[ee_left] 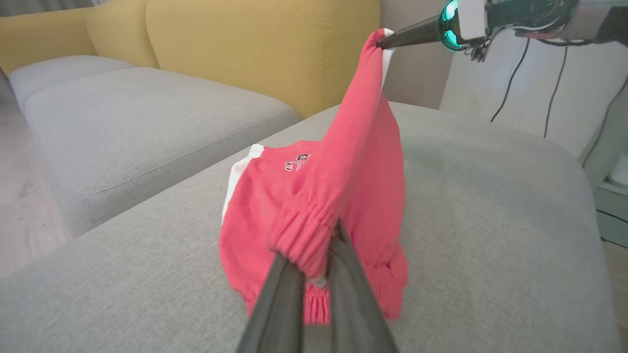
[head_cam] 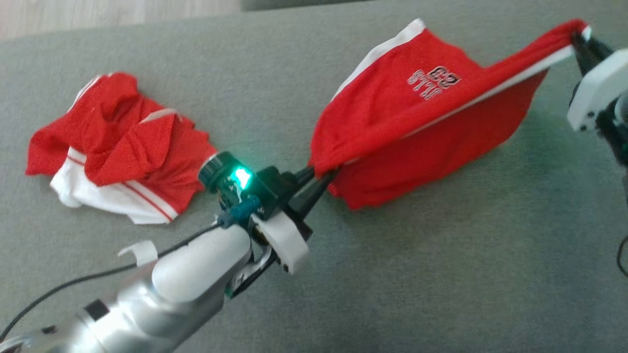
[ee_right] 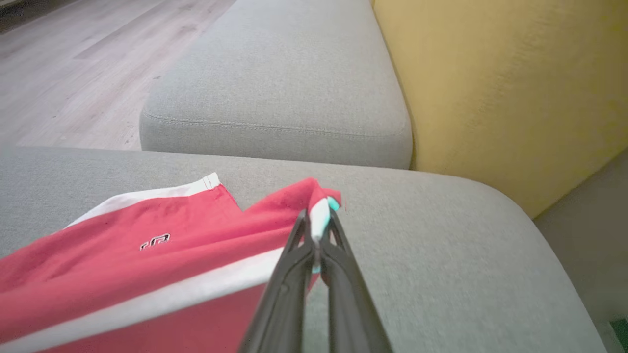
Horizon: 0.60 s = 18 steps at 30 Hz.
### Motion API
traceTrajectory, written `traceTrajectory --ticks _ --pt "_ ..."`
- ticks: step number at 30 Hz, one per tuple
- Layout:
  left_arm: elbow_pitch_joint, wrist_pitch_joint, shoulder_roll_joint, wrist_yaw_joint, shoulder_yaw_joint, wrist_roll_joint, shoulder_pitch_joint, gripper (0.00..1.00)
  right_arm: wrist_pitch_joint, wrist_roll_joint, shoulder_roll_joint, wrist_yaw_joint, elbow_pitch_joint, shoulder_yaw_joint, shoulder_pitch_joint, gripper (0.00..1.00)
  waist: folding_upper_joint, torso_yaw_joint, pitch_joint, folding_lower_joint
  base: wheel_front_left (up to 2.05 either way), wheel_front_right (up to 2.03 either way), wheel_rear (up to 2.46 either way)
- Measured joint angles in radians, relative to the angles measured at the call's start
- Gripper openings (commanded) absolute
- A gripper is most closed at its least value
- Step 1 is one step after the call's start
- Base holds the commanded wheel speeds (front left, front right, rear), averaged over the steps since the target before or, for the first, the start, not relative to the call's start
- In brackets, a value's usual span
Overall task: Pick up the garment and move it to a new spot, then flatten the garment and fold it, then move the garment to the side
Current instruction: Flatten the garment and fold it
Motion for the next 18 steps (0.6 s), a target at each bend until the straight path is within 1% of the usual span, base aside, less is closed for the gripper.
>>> traceTrajectory --ticks 4,8,14,18 --pt "0.024 -0.002 -0.020 -0.001 0.014 0.000 -0.044 0.00 -0.006 -0.049 0.018 0.000 0.049 -0.004 -0.081 0.00 0.0000 0.038 0.046 -0.0001 0.00 0.00 0.00" --pt "0.059 -0.002 -0.051 -0.009 0.016 0.000 -0.090 0.00 -0.024 -0.085 0.030 0.000 0.116 0.014 -0.166 0.00 0.0000 0.078 0.094 0.0000 0.00 0.00 0.00" --pt "0.116 -0.013 -0.103 -0.024 0.017 0.000 -0.134 0.00 -0.080 -0.128 0.041 0.000 0.235 0.034 -0.251 0.00 0.0000 0.136 0.158 0.0000 0.00 0.00 0.00" --pt "0.149 -0.016 -0.137 -0.037 0.012 0.001 -0.149 0.00 -0.118 -0.135 0.051 0.000 0.311 0.027 -0.285 0.00 0.0000 0.176 0.188 -0.0001 0.00 0.00 0.00"
